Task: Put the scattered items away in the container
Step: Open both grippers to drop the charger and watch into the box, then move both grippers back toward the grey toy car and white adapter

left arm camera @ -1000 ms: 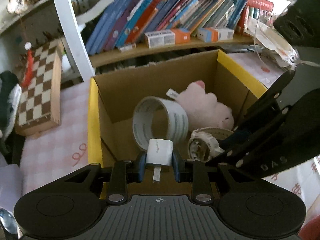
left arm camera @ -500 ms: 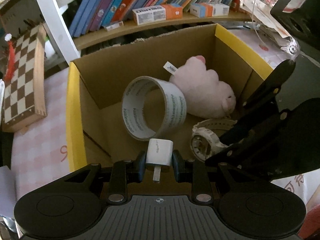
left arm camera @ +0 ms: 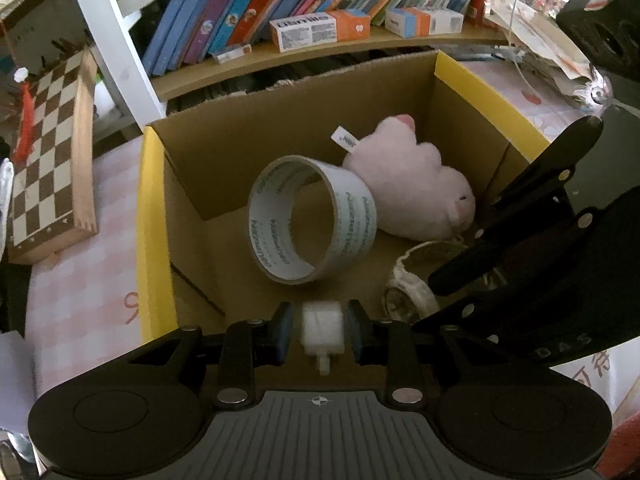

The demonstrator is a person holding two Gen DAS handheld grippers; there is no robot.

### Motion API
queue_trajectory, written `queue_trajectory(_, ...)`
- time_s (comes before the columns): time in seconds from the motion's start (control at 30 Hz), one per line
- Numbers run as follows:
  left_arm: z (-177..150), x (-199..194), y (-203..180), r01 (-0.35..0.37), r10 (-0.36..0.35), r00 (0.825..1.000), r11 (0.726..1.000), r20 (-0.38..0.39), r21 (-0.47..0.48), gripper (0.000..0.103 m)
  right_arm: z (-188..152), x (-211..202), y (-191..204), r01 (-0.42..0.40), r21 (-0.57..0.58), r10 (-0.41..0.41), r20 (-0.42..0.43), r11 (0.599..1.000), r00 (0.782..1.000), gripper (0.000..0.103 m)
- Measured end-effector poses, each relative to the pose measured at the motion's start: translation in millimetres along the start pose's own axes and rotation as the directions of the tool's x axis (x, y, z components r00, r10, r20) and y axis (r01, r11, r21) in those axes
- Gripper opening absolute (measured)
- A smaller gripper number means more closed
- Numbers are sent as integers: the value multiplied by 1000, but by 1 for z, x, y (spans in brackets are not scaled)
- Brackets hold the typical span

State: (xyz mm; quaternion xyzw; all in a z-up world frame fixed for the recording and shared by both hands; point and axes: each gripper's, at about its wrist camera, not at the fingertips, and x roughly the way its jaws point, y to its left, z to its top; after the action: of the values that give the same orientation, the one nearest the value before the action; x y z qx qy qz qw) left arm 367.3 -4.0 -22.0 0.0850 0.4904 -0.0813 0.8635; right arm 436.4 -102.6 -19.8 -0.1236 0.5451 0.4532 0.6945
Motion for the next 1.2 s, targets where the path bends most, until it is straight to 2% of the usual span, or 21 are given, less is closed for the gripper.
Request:
queue_trajectory(0.23, -2, -28, 0, 5, -3, 996, 1000, 92, -25, 46, -2, -26, 8, -7, 3, 7, 70, 1000, 998, 42)
queue_trajectory(0.37, -6, -50, -1, 9, -2, 988, 999, 156, -49, 49, -8, -49, 17, -5, -9, 6, 131, 1000, 991, 46)
queue_trajectory(0.5, -9, -74, -6, -6, 18, 975, 999, 221, -54, 59, -13, -70, 25, -24, 12, 21, 204, 1000, 979, 49)
queue_trajectory(0.63, -15, -95, -12, -18, 32, 959, 999, 283, -49, 69, -21, -94, 30, -48, 46, 33, 294, 998, 955, 52)
queue_trajectory(0.9, -36, -128, -10, -10, 32, 929, 998, 368, -64, 73, -40, -122, 57, 12, 75, -42, 418, 997, 907, 53)
queue_trajectory(1.07, -62, -148, -1, 13, 38, 913, 992, 405, -122, 76, -60, -127, 83, 64, 101, -104, 466, 993, 879, 55)
queue_trajectory(1.2, -86, -159, 2, 25, 32, 910, 991, 413, -132, 77, -77, -125, 105, 108, 123, -156, 499, 987, 852, 56)
